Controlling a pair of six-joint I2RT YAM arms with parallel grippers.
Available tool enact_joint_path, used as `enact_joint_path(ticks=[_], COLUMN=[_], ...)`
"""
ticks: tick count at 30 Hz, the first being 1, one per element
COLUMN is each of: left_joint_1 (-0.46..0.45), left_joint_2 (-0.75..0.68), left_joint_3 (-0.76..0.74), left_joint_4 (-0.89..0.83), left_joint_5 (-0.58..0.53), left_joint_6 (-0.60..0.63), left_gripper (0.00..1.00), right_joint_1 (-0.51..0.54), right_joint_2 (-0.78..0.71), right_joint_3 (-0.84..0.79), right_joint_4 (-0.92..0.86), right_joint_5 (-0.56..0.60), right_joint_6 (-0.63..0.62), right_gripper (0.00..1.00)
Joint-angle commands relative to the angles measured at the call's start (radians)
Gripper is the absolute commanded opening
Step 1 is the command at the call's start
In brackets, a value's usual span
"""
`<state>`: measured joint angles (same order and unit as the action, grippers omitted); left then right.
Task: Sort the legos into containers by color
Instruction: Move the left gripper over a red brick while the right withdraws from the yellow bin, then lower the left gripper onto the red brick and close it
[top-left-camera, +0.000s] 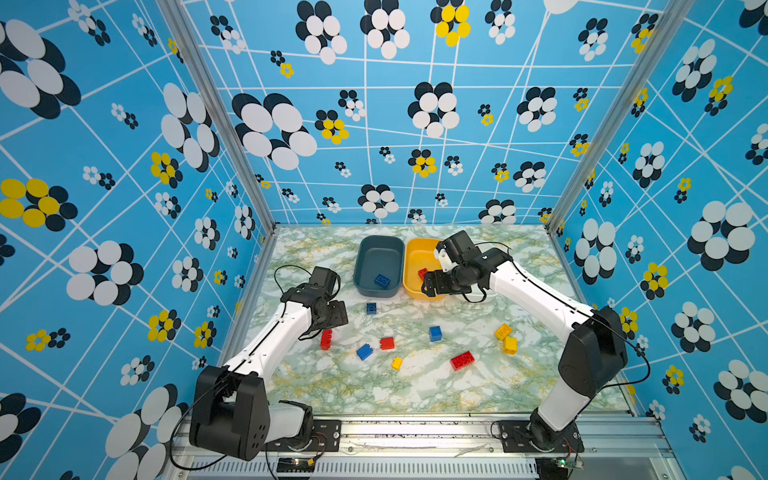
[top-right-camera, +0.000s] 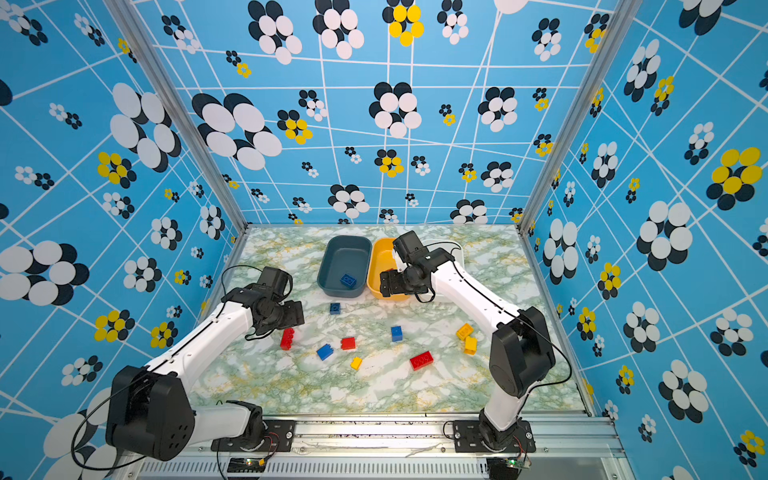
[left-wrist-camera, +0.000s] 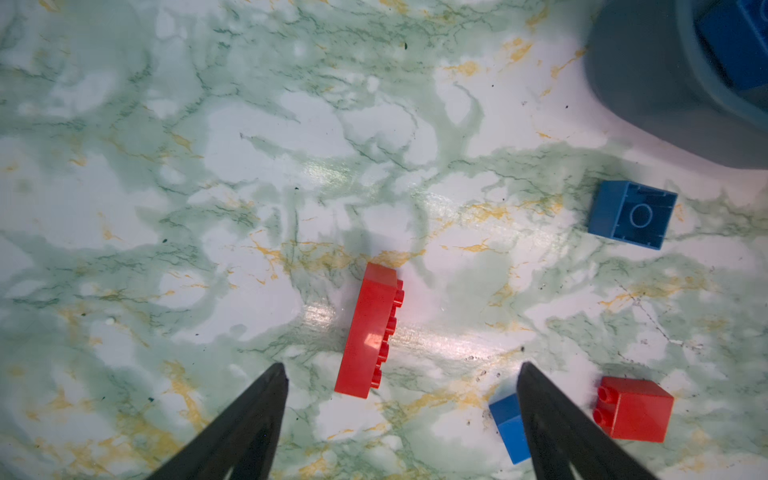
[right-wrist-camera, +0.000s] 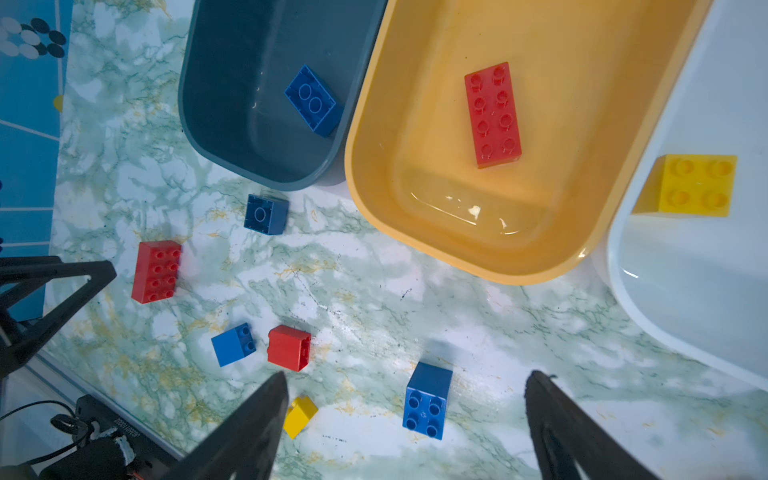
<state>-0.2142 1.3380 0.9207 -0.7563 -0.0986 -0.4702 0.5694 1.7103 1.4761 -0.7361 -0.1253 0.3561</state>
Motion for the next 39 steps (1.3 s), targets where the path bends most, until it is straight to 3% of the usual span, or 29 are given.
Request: enact_joint_path(ticks=[1,24,39], left_joint_1=[0.009,0.043,0.042], left_joint_2=[0.043,0.234,0.207], left_joint_3=[-0.032,-0.084,-0.083], left_joint_4=[-0.014,0.100,0.085], left_joint_5=[-0.017,0.032,0.023], left_joint_6=[0.026,-0.004,-0.029], left_gripper=[0.86,0.56,0.18], right_joint_1=[0.007,0.017,0.017], right_joint_2=[-0.040,-0.087,-0.104], right_joint_3=[-0.038,-0.100,-0.129], right_joint_4=[0.020,0.038,0.051], right_joint_5=[-0.032,-0.044,-0.042], right_joint_6=[0.028,0.066,0.069], right_gripper=[0.91,0.91,0.92])
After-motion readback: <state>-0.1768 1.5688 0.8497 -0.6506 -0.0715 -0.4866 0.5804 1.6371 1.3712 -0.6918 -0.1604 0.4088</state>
